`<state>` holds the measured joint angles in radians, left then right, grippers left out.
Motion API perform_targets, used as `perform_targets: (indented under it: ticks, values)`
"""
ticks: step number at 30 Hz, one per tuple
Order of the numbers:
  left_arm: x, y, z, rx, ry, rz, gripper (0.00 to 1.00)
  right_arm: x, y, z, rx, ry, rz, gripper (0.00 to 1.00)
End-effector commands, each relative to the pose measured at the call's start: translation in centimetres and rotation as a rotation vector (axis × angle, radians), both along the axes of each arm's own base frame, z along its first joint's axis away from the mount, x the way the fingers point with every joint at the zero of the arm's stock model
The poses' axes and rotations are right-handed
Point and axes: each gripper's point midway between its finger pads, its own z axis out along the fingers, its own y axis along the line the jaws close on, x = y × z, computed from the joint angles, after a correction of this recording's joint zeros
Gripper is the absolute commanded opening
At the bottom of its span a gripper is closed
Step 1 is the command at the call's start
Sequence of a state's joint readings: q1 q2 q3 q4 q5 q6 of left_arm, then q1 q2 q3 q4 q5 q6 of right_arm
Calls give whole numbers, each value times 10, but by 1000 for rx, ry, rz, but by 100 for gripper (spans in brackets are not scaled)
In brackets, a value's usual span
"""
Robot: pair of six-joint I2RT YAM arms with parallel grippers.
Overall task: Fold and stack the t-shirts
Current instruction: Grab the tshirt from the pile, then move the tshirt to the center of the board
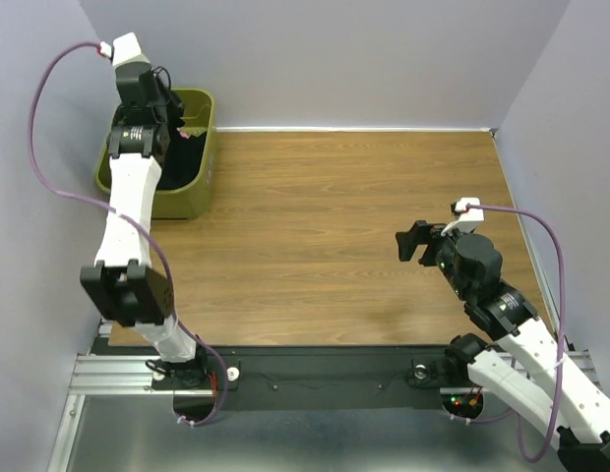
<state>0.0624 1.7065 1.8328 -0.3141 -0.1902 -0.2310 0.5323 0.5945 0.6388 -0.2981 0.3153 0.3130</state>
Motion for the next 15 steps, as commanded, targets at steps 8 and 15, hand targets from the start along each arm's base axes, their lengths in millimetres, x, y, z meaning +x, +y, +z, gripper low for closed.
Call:
perform_targets:
  ticks: [8, 15]
  values:
    - [-69, -213, 196, -150, -474, -553, 0, -8, 0, 50, 99, -138, 14, 100]
    - [-157, -360, 269, -280, -642, -994, 0, -11, -17, 64, 114, -183, -61, 100]
